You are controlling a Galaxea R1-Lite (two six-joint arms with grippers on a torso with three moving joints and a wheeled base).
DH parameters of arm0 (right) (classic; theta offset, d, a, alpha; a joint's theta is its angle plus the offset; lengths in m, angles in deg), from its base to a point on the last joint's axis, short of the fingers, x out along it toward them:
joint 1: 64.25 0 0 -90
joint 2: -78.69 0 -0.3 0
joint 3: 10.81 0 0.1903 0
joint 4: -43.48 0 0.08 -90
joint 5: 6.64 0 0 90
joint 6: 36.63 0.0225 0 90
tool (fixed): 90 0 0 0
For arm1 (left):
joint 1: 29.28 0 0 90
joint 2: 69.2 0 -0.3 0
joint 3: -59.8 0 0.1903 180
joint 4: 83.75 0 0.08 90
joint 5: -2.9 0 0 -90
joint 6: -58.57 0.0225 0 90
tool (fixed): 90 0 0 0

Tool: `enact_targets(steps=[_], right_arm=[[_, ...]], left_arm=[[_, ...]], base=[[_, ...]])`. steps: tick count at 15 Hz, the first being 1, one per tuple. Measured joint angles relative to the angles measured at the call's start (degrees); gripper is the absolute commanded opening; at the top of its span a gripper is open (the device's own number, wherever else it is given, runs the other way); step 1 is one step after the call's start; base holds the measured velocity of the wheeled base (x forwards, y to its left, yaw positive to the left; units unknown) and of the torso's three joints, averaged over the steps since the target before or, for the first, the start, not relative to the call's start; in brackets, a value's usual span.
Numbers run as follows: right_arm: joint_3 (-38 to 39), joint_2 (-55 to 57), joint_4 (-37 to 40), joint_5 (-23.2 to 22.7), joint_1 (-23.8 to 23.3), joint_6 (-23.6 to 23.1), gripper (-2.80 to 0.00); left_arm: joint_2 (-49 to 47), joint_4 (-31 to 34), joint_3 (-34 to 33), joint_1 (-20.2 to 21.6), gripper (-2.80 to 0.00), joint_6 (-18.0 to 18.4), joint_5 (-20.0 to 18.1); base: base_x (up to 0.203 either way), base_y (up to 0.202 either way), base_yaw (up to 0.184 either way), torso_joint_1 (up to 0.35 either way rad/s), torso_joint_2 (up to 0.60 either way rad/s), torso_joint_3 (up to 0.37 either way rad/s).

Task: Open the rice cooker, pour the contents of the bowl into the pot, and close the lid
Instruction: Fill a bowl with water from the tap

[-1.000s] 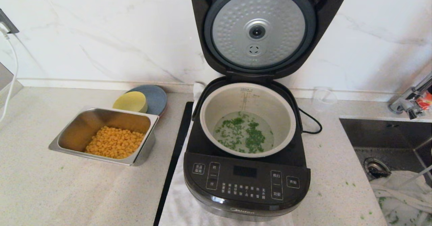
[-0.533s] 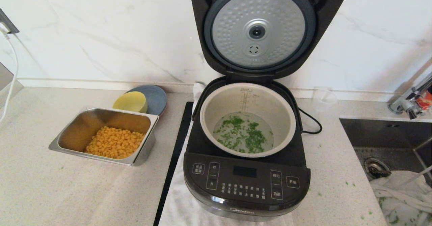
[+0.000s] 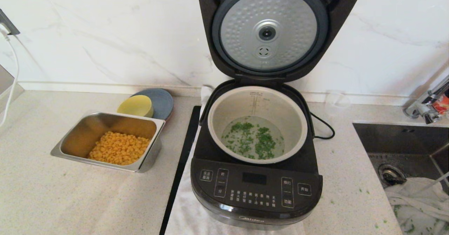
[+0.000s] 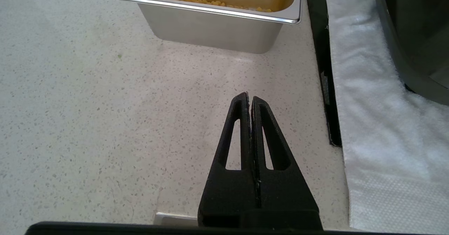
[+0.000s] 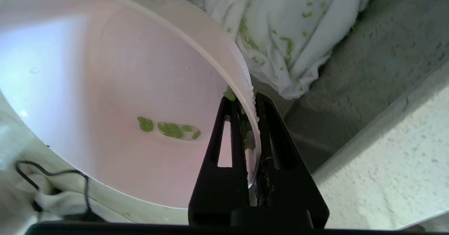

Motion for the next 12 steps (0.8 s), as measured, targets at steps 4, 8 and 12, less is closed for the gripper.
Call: enact_targets(steps=[4, 8, 12], right_arm=[[-4.32, 2.4, -0.02, -0.21, 1.06, 3.46, -2.8], [-8.1, 5.06, 0.0, -0.19, 2.35, 6.56, -2.8], [-12.39, 7.78, 0.09, -0.08, 3.7, 9.25, -2.8]], left_arm=[[0.0, -0.01, 0.0, -0.02, -2.8, -0.02, 0.0], [0.0, 0.0, 0.0, 0.0, -2.8, -0.04, 0.0], [0.0, 0.0, 0.0, -0.02, -2.8, -0.05, 0.0]], base=[[0.0, 0.0, 0.0, 0.0, 0.0, 0.0], [0.0, 0.0, 0.0, 0.0, 0.0, 0.0], [0.0, 0.0, 0.0, 0.0, 0.0, 0.0]])
